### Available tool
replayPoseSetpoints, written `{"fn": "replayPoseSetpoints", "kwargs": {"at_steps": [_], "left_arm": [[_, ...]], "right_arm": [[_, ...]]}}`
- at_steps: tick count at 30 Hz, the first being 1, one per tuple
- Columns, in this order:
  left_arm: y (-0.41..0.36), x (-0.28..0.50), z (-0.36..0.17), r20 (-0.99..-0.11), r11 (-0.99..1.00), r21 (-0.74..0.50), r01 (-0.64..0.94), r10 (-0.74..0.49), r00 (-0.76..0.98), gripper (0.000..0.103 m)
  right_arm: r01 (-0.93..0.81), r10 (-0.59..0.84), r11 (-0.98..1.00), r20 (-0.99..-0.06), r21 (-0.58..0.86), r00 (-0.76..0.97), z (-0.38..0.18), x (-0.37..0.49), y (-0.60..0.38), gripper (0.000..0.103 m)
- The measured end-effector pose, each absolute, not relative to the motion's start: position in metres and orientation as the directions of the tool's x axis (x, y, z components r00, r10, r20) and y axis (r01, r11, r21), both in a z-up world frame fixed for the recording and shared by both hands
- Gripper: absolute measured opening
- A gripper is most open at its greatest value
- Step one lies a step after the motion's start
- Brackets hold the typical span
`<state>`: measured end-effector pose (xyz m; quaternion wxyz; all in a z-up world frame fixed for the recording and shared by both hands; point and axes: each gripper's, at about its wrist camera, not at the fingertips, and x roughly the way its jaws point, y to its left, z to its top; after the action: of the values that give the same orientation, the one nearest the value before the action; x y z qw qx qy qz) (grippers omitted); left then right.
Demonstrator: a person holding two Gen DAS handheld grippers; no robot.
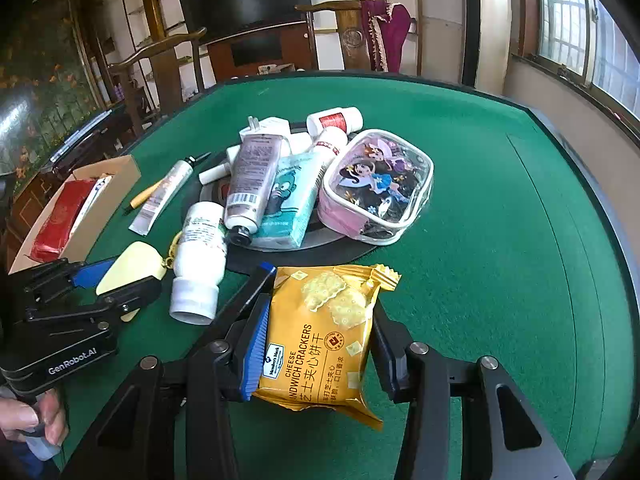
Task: Organize objects
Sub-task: 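Grasp the yellow soap box with the left tool while the right grasps the cracker packet, then lift and carry the soap box and cracker packet over the cardboard box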
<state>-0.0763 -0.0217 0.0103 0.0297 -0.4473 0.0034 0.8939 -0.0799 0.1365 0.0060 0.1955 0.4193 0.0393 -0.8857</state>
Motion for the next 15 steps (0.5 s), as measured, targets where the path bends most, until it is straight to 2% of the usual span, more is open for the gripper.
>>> {"fn": "replayPoseSetpoints", "kwargs": {"at_steps": [3, 15], "left_arm": [[-0.026, -0.075, 0.012, -0.792, -0.998, -0.042, -0.041, 0.058, -0.608, 0.045], [-0.031, -0.049, 0.055, -0.593, -0.999, 0.015, 0.04, -0.041, -0.804, 0.045]], "right_arm": [[0.378, -0.322, -0.92, -0.744, 0.1, -0.585, 0.011, -0.078, 0.138, 0.049], [0.399, -0.353, -0.912, -0.685, 0.099, -0.638, 0.03, -0.069, 0.135, 0.049]]}}
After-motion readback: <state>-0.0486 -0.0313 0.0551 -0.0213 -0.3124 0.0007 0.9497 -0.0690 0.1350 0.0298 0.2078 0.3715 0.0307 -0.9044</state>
